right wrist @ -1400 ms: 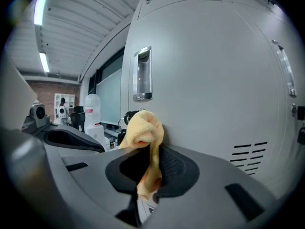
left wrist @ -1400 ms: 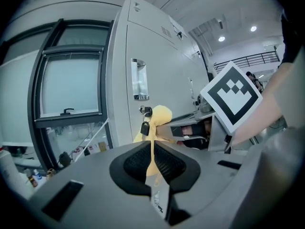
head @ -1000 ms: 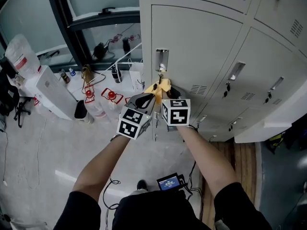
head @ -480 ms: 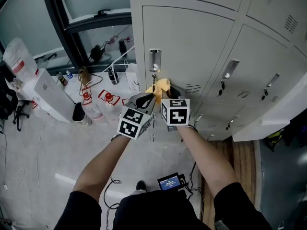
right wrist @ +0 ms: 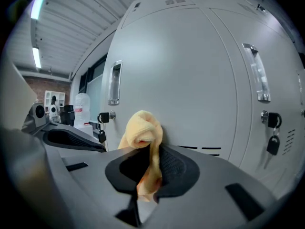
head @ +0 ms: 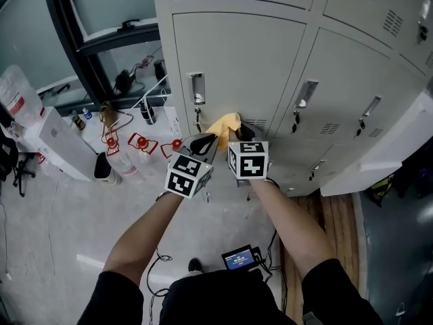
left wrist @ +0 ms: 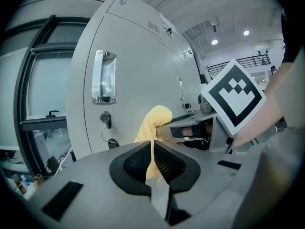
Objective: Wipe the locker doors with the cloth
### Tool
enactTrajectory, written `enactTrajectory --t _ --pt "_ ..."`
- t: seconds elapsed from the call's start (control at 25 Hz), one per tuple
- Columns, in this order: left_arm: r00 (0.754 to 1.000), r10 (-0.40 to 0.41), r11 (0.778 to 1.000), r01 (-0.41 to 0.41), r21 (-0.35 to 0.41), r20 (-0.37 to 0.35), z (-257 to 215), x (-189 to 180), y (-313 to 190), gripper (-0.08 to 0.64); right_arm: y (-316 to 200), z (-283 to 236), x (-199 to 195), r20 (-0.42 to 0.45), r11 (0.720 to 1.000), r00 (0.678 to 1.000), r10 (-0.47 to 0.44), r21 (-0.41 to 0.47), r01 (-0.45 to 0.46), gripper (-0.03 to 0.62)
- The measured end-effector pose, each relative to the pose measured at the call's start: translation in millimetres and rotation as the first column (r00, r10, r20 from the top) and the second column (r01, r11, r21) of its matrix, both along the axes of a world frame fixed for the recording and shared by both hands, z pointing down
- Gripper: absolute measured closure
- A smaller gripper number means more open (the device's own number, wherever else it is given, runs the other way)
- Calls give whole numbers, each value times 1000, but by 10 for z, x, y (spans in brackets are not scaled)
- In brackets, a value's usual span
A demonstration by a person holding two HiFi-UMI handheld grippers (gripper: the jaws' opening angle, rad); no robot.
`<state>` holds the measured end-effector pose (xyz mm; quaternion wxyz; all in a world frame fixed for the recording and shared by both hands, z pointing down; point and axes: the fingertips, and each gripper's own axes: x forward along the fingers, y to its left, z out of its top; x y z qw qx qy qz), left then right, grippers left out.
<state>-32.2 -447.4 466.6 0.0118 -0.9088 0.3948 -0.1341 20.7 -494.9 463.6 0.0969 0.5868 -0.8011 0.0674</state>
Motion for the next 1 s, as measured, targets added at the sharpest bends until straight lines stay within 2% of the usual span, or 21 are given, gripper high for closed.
enactTrajectory --t 0.64,1.0 --pt "997 81 997 -81 -2 -3 28 738 26 525 56 30 957 -3 994 994 111 -11 -111 525" --pt "995 103 995 -103 -9 0 68 1016 54 525 59 27 1174 -1 994 994 111 -12 -111 523"
